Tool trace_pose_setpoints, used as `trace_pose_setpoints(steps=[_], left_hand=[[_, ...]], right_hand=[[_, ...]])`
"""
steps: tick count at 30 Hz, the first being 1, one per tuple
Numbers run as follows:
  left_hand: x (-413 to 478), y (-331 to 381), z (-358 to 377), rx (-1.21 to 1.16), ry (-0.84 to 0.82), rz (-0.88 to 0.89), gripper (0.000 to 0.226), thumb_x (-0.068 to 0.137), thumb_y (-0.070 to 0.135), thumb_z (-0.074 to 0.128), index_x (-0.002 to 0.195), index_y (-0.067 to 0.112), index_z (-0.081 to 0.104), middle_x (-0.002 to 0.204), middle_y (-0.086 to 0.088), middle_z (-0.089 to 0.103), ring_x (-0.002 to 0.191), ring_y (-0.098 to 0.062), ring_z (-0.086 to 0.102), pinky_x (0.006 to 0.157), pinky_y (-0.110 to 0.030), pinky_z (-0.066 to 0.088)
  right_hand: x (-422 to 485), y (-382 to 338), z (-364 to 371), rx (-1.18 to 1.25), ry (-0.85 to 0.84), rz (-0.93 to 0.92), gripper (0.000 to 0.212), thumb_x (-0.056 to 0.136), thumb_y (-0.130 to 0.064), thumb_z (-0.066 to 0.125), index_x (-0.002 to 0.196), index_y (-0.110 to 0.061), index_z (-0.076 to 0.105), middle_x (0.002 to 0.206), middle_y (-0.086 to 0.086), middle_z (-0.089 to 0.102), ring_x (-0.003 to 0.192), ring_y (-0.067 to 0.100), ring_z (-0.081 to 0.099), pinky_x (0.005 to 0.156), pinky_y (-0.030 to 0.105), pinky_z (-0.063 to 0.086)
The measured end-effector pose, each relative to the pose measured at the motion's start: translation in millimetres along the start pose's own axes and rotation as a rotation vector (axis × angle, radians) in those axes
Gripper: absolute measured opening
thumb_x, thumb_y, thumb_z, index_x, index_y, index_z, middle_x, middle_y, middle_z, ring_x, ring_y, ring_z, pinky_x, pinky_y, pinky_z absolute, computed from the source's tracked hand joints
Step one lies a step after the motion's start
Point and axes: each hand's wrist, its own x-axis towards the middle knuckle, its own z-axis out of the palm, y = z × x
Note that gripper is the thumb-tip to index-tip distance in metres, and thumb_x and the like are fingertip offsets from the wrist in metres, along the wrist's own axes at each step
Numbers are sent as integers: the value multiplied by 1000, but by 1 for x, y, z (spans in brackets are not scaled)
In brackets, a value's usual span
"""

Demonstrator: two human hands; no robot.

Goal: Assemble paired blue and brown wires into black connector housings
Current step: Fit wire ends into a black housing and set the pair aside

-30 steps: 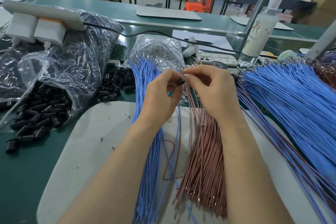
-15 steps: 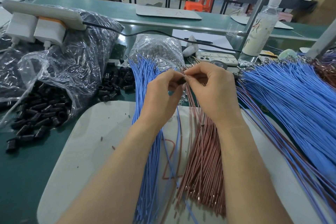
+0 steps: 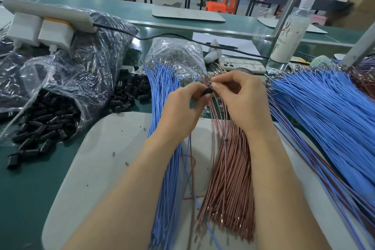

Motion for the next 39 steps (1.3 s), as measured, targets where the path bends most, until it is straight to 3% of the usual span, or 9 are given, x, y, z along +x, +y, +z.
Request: trace_pose_setpoints(steps=[8,16,20,22,27,29,31,33,39], left_hand=[[-1,2,1,-9,-39,2,13,92,17,59,100,11,69,79,-5,69,77,-19,62,72,-27,48],[0,-1,4,-147,-39,-62,11,95,16,54,99,25,50,86,3,69,71,4,58,65,-6,40],[0,-3,3,-114,37,-44,19,94,19,56,93,28,40,92,-4,67,84,-9,61,67,-6,38],[0,-3,2,-99,53,-33,22,94,18,56,90,31,38,91,-1,65,85,-9,61,67,-5,38],[-2,0,2,-80,-15,36,16,91,10,58,98,17,46,85,15,56,80,12,56,70,-2,39],[-2,-1,3,0,-43,38,17,89,15,63,102,16,52,87,13,61,83,5,59,71,-4,41],[-1,-3,2,67,-46,17,19,89,19,64,106,11,62,92,4,69,89,-8,64,83,-22,50],[0,-3,1,85,-24,-8,19,90,19,62,105,11,68,94,0,72,89,-14,67,84,-35,53],[1,-4,1,166,28,-54,15,82,9,60,95,10,68,85,-2,72,82,-21,68,77,-40,54]], right_hand=[[1,7,6,165,-13,115,15,85,-4,67,86,-18,69,79,-8,68,71,-1,63,76,16,52],[2,8,4,77,166,144,8,96,-26,55,91,-20,57,77,-9,62,69,2,58,70,23,48],[-1,4,6,59,39,176,12,96,-17,49,88,-24,56,69,-1,63,63,13,59,73,36,52],[-1,4,6,43,-33,169,17,93,-16,51,88,-26,64,67,-8,62,63,10,59,68,30,52],[-2,9,9,-2,-113,136,9,86,-34,67,85,-25,66,61,-13,59,55,-8,53,55,6,38],[-2,9,10,-49,-23,113,13,84,-33,70,79,-26,61,61,-13,57,55,-10,52,54,4,36],[-3,7,11,-82,33,83,17,83,-34,71,74,-26,59,59,-13,55,55,-9,51,55,4,36],[-4,5,13,-89,33,49,21,81,-34,72,71,-27,56,56,-12,54,54,-6,50,55,5,35],[-5,1,17,-133,-4,1,26,78,-38,75,68,-30,52,55,-14,52,53,-2,49,56,7,36]])
